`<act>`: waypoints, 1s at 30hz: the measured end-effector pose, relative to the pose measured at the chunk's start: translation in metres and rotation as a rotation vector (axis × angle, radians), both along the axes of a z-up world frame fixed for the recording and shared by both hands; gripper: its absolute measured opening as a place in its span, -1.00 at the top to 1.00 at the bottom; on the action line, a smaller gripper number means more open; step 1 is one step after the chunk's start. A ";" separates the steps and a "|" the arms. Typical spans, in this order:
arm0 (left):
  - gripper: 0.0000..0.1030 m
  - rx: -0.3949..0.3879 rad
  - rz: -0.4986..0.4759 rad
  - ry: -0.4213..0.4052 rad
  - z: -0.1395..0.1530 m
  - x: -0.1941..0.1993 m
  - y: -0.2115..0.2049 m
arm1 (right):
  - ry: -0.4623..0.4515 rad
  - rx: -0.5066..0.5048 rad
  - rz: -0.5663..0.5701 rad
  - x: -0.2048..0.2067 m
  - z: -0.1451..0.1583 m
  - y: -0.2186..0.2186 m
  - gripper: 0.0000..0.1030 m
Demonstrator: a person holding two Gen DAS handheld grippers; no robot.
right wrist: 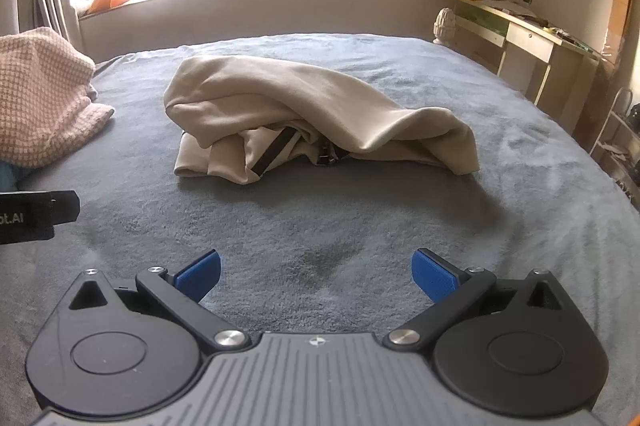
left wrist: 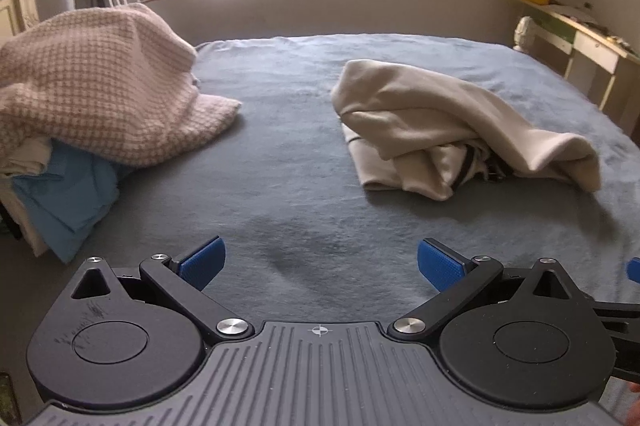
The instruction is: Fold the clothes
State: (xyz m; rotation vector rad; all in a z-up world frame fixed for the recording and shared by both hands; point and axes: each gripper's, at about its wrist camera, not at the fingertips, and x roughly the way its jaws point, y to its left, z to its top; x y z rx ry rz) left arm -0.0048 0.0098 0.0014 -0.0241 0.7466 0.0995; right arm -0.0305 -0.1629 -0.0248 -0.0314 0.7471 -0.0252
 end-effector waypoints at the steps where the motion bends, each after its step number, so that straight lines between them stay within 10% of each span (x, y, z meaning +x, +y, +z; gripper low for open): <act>1: -1.00 0.009 0.011 0.005 0.000 0.002 0.000 | -0.001 0.001 0.001 0.001 0.000 -0.001 -1.00; 30: -1.00 0.066 0.084 -0.007 0.027 -0.044 0.023 | -0.029 0.000 -0.014 -0.011 0.019 0.010 -1.00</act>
